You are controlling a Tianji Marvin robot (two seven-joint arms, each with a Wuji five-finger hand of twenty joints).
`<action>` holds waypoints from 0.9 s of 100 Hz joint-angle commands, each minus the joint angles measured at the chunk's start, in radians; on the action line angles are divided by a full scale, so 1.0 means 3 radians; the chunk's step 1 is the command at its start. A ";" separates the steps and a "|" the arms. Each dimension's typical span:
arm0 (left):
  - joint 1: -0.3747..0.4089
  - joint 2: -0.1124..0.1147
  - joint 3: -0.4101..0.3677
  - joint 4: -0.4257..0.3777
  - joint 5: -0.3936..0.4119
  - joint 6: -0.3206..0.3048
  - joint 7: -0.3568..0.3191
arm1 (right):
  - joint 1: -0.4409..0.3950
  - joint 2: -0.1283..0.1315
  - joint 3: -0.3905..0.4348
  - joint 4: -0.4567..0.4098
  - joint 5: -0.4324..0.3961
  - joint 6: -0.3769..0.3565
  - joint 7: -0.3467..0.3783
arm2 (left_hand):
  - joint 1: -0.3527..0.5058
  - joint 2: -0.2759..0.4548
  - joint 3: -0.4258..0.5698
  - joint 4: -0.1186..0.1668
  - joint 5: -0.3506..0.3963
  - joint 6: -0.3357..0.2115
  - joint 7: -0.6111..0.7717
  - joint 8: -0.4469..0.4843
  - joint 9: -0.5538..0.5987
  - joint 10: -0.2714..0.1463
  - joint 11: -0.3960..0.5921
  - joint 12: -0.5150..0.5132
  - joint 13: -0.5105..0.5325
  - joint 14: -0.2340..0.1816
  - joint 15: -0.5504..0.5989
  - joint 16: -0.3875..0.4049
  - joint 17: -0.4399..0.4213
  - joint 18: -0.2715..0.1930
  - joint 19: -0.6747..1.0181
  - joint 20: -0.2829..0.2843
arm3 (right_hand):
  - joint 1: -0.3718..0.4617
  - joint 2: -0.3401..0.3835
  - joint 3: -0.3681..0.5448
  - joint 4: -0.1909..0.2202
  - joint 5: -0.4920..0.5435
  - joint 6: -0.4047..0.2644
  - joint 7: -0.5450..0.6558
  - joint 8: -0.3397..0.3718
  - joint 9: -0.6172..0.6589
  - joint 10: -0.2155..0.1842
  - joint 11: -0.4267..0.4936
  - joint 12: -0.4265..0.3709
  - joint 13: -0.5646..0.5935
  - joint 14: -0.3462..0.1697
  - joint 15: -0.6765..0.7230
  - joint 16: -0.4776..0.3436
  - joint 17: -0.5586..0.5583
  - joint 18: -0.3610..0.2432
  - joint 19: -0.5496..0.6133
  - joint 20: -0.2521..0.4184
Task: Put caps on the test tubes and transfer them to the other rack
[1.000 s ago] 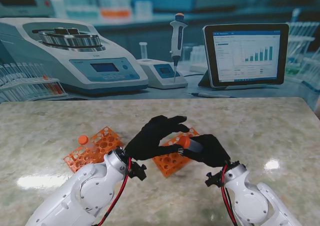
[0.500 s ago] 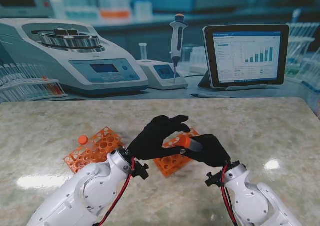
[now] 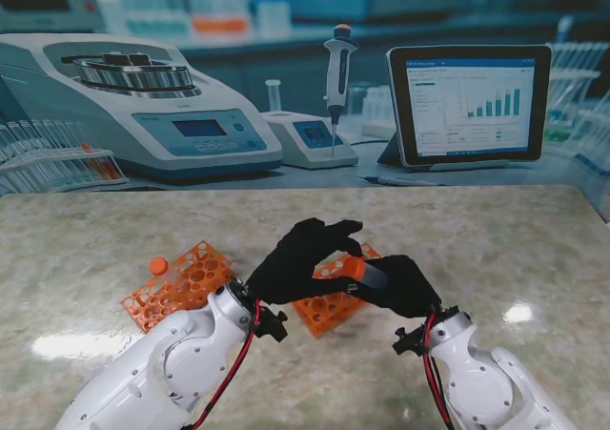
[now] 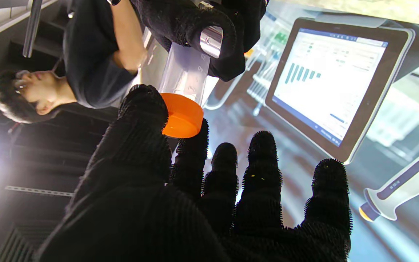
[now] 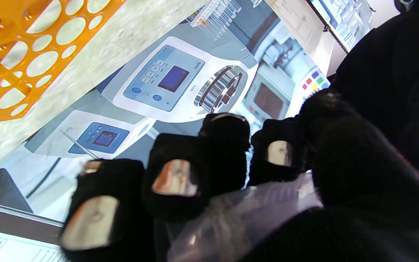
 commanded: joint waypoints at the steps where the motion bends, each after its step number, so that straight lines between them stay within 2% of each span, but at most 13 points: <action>1: 0.0001 -0.0018 0.0012 0.0000 -0.0007 0.0018 0.0002 | -0.0030 -0.0012 -0.0018 -0.0030 0.0002 -0.0002 0.0002 | 0.0538 0.0253 0.0036 0.0109 0.0100 -0.0248 0.0430 0.0006 0.0075 -0.0027 0.0029 0.0058 0.0130 -0.0043 0.0044 0.0064 -0.0014 0.0048 0.0079 0.0057 | 0.0081 0.0125 0.0012 -0.0010 0.0063 -0.0261 0.0178 0.0147 0.0034 0.0053 0.0010 0.0005 0.0019 -0.0101 0.0211 0.0082 0.0072 -0.0062 0.0362 0.0000; 6: -0.0002 -0.0020 0.0018 0.0006 0.0006 0.0015 0.0017 | -0.0030 -0.0012 -0.0018 -0.0030 0.0001 -0.0002 0.0003 | 0.0619 0.0320 0.0015 0.0124 0.0171 -0.0293 0.0510 -0.0014 0.0121 -0.0049 0.0046 0.0061 0.0172 -0.0051 0.0061 0.0074 0.0002 0.0050 0.0089 0.0057 | 0.0077 0.0129 0.0011 -0.0010 0.0063 -0.0261 0.0178 0.0147 0.0033 0.0049 0.0010 0.0005 0.0019 -0.0101 0.0211 0.0082 0.0072 -0.0062 0.0362 0.0000; 14: 0.0001 -0.0028 0.0026 0.0013 0.0000 0.0007 0.0044 | -0.0028 -0.0012 -0.0021 -0.0028 0.0002 -0.0003 0.0004 | 0.0780 0.0419 -0.0005 0.0095 0.0268 -0.0332 0.0595 -0.0055 0.0194 -0.0077 0.0074 0.0067 0.0224 -0.0056 0.0086 0.0088 0.0015 0.0060 0.0104 0.0056 | 0.0083 0.0129 0.0014 -0.0010 0.0063 -0.0261 0.0178 0.0147 0.0034 0.0053 0.0010 0.0005 0.0019 -0.0101 0.0211 0.0082 0.0072 -0.0062 0.0362 0.0000; 31: 0.0011 -0.0032 0.0021 0.0020 0.0019 -0.0015 0.0079 | -0.0024 -0.0012 -0.0024 -0.0023 0.0005 -0.0003 0.0003 | 0.0957 0.0413 0.0033 0.0139 0.0402 -0.0335 0.0531 -0.0207 0.0232 -0.0091 0.0085 0.0062 0.0251 -0.0059 0.0096 0.0094 0.0009 0.0064 0.0113 0.0050 | 0.0078 0.0130 0.0010 -0.0011 0.0063 -0.0261 0.0178 0.0147 0.0036 0.0056 0.0012 0.0005 0.0019 -0.0101 0.0211 0.0082 0.0072 -0.0062 0.0362 0.0000; 38: 0.0014 -0.0032 0.0018 0.0025 0.0040 -0.0032 0.0098 | -0.0025 -0.0013 -0.0022 -0.0022 0.0005 -0.0005 0.0001 | 0.0959 0.0354 0.0180 0.0156 0.0481 -0.0360 0.0443 -0.0308 0.0223 -0.0087 0.0075 0.0047 0.0240 -0.0064 0.0086 0.0087 0.0000 0.0052 0.0111 0.0043 | 0.0078 0.0130 0.0009 -0.0011 0.0063 -0.0261 0.0178 0.0147 0.0034 0.0055 0.0010 0.0005 0.0019 -0.0101 0.0211 0.0082 0.0072 -0.0062 0.0362 0.0000; 45: 0.0019 -0.0031 0.0015 0.0028 0.0060 -0.0054 0.0110 | -0.0025 -0.0014 -0.0021 -0.0022 0.0004 -0.0005 -0.0002 | 0.0960 0.0254 0.0361 0.0126 0.0566 -0.0380 0.0315 -0.0416 0.0214 -0.0076 0.0060 0.0029 0.0233 -0.0068 0.0077 0.0077 0.0001 0.0053 0.0106 0.0034 | 0.0080 0.0130 0.0009 -0.0011 0.0063 -0.0261 0.0178 0.0147 0.0032 0.0068 0.0011 0.0005 0.0019 -0.0101 0.0211 0.0082 0.0072 -0.0062 0.0362 0.0000; 53: 0.0024 -0.0026 0.0007 0.0028 0.0096 -0.0078 0.0120 | -0.0024 -0.0014 -0.0021 -0.0020 0.0004 -0.0008 -0.0002 | 0.0960 -0.0048 0.0586 0.0052 0.0653 -0.0381 0.0044 -0.0525 0.0201 -0.0075 0.0046 0.0005 0.0233 -0.0078 0.0072 0.0063 0.0009 0.0049 0.0118 0.0021 | 0.0081 0.0131 0.0007 -0.0011 0.0063 -0.0261 0.0178 0.0147 0.0031 0.0058 0.0011 0.0005 0.0019 -0.0101 0.0211 0.0082 0.0071 -0.0061 0.0362 0.0000; 58: 0.0022 -0.0024 0.0004 0.0033 0.0131 -0.0092 0.0140 | -0.0022 -0.0014 -0.0021 -0.0018 0.0004 -0.0009 -0.0002 | 0.0961 -0.0155 0.0617 0.0036 0.0677 -0.0394 -0.0022 -0.0523 0.0205 -0.0076 0.0046 0.0001 0.0241 -0.0085 0.0074 0.0060 0.0027 0.0046 0.0134 0.0021 | 0.0081 0.0132 0.0006 -0.0010 0.0063 -0.0261 0.0178 0.0147 0.0030 0.0057 0.0012 0.0005 0.0019 -0.0101 0.0211 0.0082 0.0071 -0.0061 0.0361 -0.0001; 73: 0.0023 -0.0022 0.0001 0.0041 0.0144 -0.0112 0.0145 | -0.0019 -0.0014 -0.0023 -0.0016 0.0005 -0.0006 -0.0003 | 0.0919 -0.0195 0.0647 0.0019 0.0717 -0.0408 -0.0248 -0.0434 0.0183 -0.0072 0.0040 -0.0021 0.0222 -0.0085 0.0071 0.0038 0.0011 0.0032 0.0185 -0.0024 | 0.0082 0.0132 0.0006 -0.0010 0.0063 -0.0261 0.0178 0.0147 0.0034 0.0050 0.0013 0.0005 0.0019 -0.0101 0.0211 0.0082 0.0071 -0.0060 0.0361 -0.0001; 90: 0.0027 -0.0020 -0.0006 0.0048 0.0145 -0.0124 0.0140 | -0.0015 -0.0014 -0.0025 -0.0013 0.0004 -0.0006 -0.0003 | 0.0878 -0.0155 0.0713 0.0015 0.0763 -0.0504 -0.0430 -0.0532 0.0160 -0.0066 0.0016 -0.0037 0.0190 -0.0086 0.0052 0.0024 -0.0004 0.0024 0.0181 -0.0045 | 0.0082 0.0131 0.0004 -0.0010 0.0063 -0.0261 0.0178 0.0147 0.0028 0.0063 0.0012 0.0005 0.0019 -0.0101 0.0211 0.0082 0.0071 -0.0060 0.0360 -0.0001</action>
